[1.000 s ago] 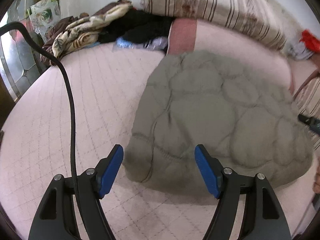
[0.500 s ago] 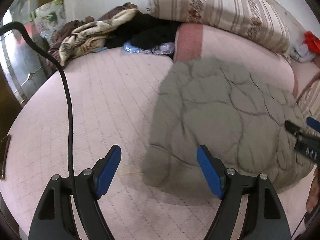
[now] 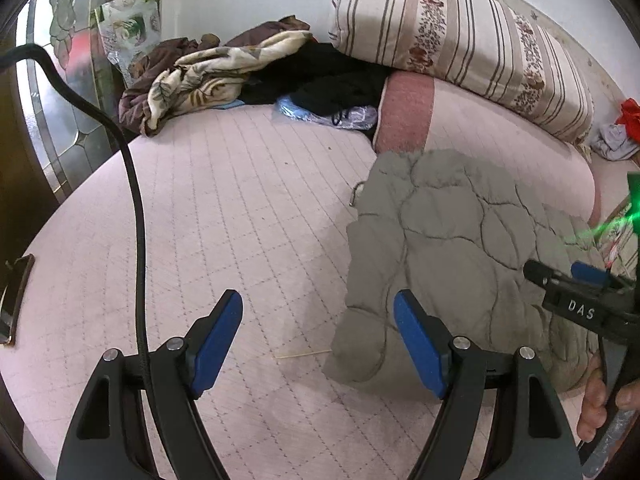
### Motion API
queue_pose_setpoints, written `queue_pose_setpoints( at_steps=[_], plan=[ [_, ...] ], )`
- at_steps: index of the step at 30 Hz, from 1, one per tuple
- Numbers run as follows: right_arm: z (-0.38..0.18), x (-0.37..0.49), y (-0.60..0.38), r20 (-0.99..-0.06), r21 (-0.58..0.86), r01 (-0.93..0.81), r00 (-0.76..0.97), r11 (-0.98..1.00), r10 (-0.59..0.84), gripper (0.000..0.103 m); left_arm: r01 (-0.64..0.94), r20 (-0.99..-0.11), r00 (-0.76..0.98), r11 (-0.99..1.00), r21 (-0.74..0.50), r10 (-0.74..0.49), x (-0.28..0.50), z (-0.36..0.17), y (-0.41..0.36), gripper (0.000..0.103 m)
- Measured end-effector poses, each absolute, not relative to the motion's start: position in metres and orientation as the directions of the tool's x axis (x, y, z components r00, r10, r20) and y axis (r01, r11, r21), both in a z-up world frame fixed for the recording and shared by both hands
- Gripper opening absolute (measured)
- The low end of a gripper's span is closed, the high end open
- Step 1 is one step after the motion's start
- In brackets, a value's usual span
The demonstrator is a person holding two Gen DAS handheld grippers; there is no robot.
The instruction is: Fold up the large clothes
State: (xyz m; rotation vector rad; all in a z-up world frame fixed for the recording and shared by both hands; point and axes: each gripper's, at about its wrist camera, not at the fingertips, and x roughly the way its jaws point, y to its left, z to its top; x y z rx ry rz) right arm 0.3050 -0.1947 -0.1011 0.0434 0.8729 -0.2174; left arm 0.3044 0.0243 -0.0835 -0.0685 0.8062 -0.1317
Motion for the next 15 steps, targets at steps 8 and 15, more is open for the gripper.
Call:
queue_pose_setpoints(
  at_steps=[8,15],
  plan=[
    [-0.144,0.354,-0.155,-0.814,-0.107,0.168,0.551,0.98,-0.183,0.094,0.088,-0.699,0.704,0.992,-0.087,-0.124,0.299,-0.083,0.027,0.077],
    [-0.119,0.332,-0.18,-0.789,-0.037,0.178,0.598,0.983,-0.138,0.092,0.109,-0.703,0.698,0.991,-0.083,-0.136,0.298,-0.084,0.018,0.077]
  ],
)
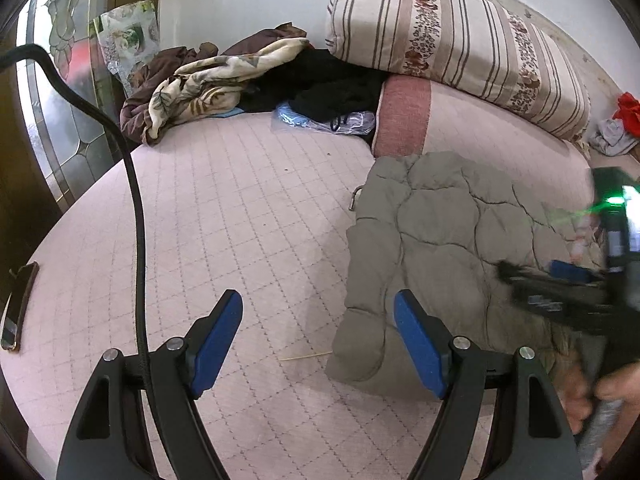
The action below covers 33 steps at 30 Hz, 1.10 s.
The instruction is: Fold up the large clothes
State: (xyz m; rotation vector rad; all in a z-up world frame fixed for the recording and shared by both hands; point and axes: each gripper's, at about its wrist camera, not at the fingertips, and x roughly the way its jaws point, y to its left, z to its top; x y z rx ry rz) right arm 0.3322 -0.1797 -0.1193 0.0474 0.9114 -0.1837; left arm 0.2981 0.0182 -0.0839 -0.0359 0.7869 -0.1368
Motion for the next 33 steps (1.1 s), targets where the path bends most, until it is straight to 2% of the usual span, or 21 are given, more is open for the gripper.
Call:
queue_pose_setpoints(
  at_steps=[6,17,19,23,28,33],
  plan=[
    [-0.122,0.295,-0.25,-0.8,-0.036,0.287,0.565,0.957,-0.2,0.092,0.121,-0.709,0.694,0.991,-0.06,-0.128,0.296,-0.087,0.01,0.077],
    [-0.114,0.206,-0.408,-0.815,0.06,0.548,0.509,0.835,-0.276,0.093,0.132,-0.721,0.686,0.991,-0.011,-0.1,0.295,-0.097,-0.008,0.077],
    [-0.115,0.197,-0.423,-0.821,0.062,0.581,0.492,0.812,-0.289,0.094,0.135,-0.725,0.682,0.991,-0.003,-0.095,0.296,-0.1,-0.011,0.077],
    [-0.136,0.195,-0.449,-0.843,0.111,0.61,0.476,0.785,-0.251,0.103,0.139,-0.734,0.675,0.99,0.021,-0.079,0.296,-0.106,-0.018,0.077],
    [-0.155,0.198,-0.468,-0.852,0.165,0.645,0.474,0.746,-0.222,0.103,0.142,-0.736,0.673,0.989,0.03,-0.074,0.298,-0.108,-0.02,0.077],
    [-0.137,0.199,-0.459,-0.842,0.089,0.651,0.454,0.754,-0.292,0.101,0.148,-0.739,0.67,0.989,0.028,-0.08,0.298,-0.109,-0.02,0.077]
  ],
)
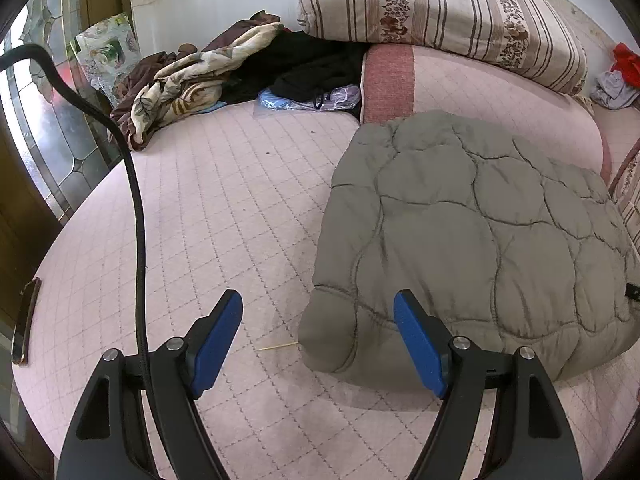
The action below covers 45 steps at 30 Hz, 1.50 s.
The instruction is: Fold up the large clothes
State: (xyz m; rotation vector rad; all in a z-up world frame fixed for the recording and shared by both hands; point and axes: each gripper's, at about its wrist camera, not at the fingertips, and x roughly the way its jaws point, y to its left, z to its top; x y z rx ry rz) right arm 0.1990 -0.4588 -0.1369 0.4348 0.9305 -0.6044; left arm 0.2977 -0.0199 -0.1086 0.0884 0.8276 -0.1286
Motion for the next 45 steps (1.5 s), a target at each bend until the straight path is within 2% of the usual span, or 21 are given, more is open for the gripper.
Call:
queue_pose_setpoints(
  at_steps=[4,8,14,18,28,30,35,39,42,45],
  plan=[
    [-0.102,0.183,-0.429,-0.773,0.052,0.649,0.508,0.759,-0.381,0.098,0.148,-0.741,0.666,0.989,0.02,-0.084,0.299,-0.11,-0.021,0.077],
    [-0.088,0.185,-0.407,-0.738,0.063,0.623,0.555,0.78,-0.384,0.098,0.144,-0.748,0.66,0.989,0.031,-0.073,0.302,-0.114,-0.022,0.077],
    [-0.118,0.223,-0.389,-0.775,-0.004,0.592,0.508,0.806,-0.377,0.094,0.14,-0.763,0.642,0.99,0.027,-0.069,0.308,-0.119,-0.02,0.077],
    [-0.135,0.232,-0.395,-0.781,-0.023,0.6,0.489,0.799,-0.389,0.099,0.141,-0.765,0.64,0.99,0.026,-0.071,0.312,-0.119,-0.021,0.077],
    [-0.12,0.201,-0.405,-0.772,0.001,0.618,0.5,0.786,-0.392,0.099,0.148,-0.769,0.634,0.989,0.017,-0.081,0.315,-0.119,-0.022,0.077],
    [-0.117,0.189,-0.412,-0.772,0.021,0.631,0.503,0.776,-0.389,0.099,0.155,-0.773,0.625,0.988,-0.017,-0.111,0.317,-0.118,-0.018,0.077],
    [-0.109,0.167,-0.453,-0.795,0.113,0.648,0.513,0.753,-0.323,0.1,0.175,-0.767,0.582,0.963,-0.206,-0.27,0.336,-0.112,0.005,0.077],
    [-0.114,0.168,-0.498,-0.82,0.194,0.668,0.513,0.718,-0.256,0.101,0.196,-0.796,0.48,0.93,-0.312,-0.369,0.367,-0.129,0.011,0.077],
    [-0.128,0.179,-0.524,-0.846,0.258,0.664,0.507,0.701,-0.169,0.101,0.214,-0.784,0.4,0.88,-0.424,-0.475,0.383,-0.147,0.013,0.077],
    [-0.148,0.193,-0.548,-0.847,0.358,0.632,0.53,0.687,-0.046,0.101,0.234,-0.733,0.299,0.792,-0.564,-0.611,0.402,-0.162,0.01,0.078]
  ],
)
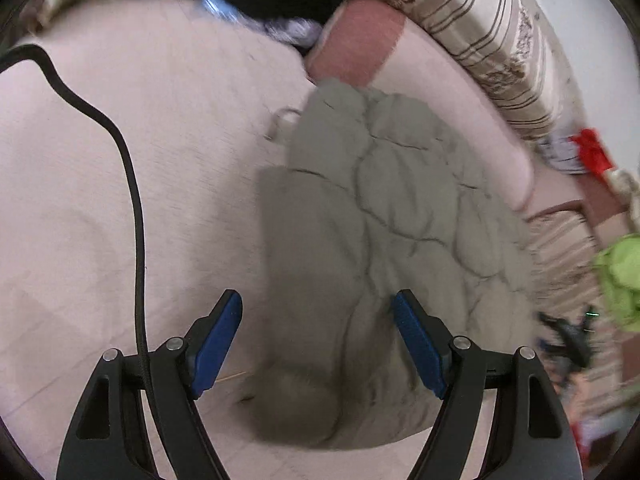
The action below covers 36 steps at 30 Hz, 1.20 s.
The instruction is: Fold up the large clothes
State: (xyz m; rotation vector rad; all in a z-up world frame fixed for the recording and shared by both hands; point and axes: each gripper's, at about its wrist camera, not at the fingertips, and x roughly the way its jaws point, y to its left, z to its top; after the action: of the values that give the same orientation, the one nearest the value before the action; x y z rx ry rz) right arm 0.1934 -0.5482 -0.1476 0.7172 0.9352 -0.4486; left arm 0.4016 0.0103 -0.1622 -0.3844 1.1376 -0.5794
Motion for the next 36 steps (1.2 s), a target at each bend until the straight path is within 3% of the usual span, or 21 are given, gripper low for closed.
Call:
queue_pose_setpoints(
  at_steps=[6,11,18,19,24,26,28,34,36],
  plan=[
    [-0.183,0.227,-0.577,-0.801,0.536,0.534,0.566,0.654,0.194,0.103,0.332,-0.722,0.154,0.723,-0.606,-0.675,0.433,-0.181,-0.018,0.092],
    [-0.219,0.258,-0.581,-0.702,0.694,0.424,0.579,0.582,0.415,0.103,0.315,-0.678,0.04,0.653,-0.689,-0.734,0.456,-0.2,-0.026,0.1],
    [-0.22,0.29,-0.558,-0.699,0.679,0.34,0.57,0.651,0.432,0.103,0.3,-0.729,0.087,0.716,-0.631,-0.679,0.452,-0.195,-0.048,0.103],
    [-0.218,0.293,-0.554,-0.706,0.669,0.343,0.569,0.659,0.421,0.102,0.303,-0.746,0.111,0.737,-0.604,-0.657,0.447,-0.191,-0.051,0.102],
    [-0.198,0.282,-0.54,-0.685,0.682,0.337,0.605,0.649,0.406,0.066,0.344,-0.772,0.205,0.783,-0.519,-0.602,0.413,-0.155,-0.05,0.059],
    [-0.184,0.272,-0.534,-0.677,0.682,0.323,0.618,0.656,0.399,0.054,0.357,-0.763,0.22,0.778,-0.517,-0.608,0.399,-0.137,-0.041,0.051],
    [-0.171,0.263,-0.534,-0.65,0.703,0.302,0.64,0.644,0.41,0.049,0.369,-0.753,0.227,0.77,-0.52,-0.617,0.385,-0.12,-0.033,0.047],
    [-0.14,0.228,-0.519,-0.605,0.716,0.223,0.671,0.662,0.429,0.048,0.392,-0.756,0.251,0.778,-0.492,-0.604,0.357,-0.103,-0.027,0.046],
    [-0.148,0.218,-0.518,-0.619,0.703,0.226,0.662,0.674,0.423,0.048,0.364,-0.783,0.263,0.809,-0.461,-0.564,0.359,-0.118,-0.03,0.052]
  ],
)
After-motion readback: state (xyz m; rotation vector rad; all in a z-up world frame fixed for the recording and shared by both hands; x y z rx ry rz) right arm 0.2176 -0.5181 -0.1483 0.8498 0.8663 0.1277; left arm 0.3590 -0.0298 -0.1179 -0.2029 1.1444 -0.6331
